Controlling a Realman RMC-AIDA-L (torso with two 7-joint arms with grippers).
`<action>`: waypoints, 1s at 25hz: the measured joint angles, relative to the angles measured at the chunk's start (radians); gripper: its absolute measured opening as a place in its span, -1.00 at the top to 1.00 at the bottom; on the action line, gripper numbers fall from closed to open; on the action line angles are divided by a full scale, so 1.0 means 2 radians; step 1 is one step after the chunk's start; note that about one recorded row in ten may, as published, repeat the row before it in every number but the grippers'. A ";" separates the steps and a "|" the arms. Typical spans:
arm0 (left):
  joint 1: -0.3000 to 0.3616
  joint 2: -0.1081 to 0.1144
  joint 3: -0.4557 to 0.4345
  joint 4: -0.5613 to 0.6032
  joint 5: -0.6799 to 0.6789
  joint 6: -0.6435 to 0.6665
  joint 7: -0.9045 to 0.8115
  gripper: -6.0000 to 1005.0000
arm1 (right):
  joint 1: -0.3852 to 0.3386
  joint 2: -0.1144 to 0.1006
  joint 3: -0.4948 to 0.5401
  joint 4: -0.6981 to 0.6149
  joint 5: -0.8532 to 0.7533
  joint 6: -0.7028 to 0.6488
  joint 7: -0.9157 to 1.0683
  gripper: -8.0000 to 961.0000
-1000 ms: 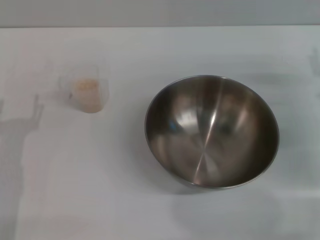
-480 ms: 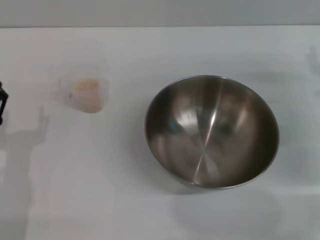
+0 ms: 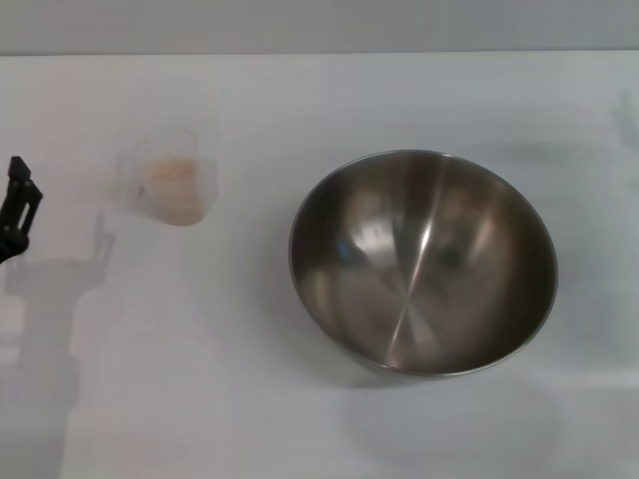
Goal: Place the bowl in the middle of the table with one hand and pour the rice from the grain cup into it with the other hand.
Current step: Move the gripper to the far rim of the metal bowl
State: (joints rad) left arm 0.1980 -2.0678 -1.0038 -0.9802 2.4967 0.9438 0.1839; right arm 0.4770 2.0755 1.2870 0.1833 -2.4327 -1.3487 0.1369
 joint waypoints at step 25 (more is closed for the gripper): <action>-0.131 -0.001 -0.016 0.222 -0.013 0.177 -0.124 -0.68 | -0.081 -0.047 -0.039 0.261 -0.028 0.220 -0.011 -0.62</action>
State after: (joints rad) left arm -0.0648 -2.0693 -1.0353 -0.5360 2.4704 1.2979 -0.0634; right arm 0.3150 1.9810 1.2095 0.7058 -2.4882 -0.9087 0.1151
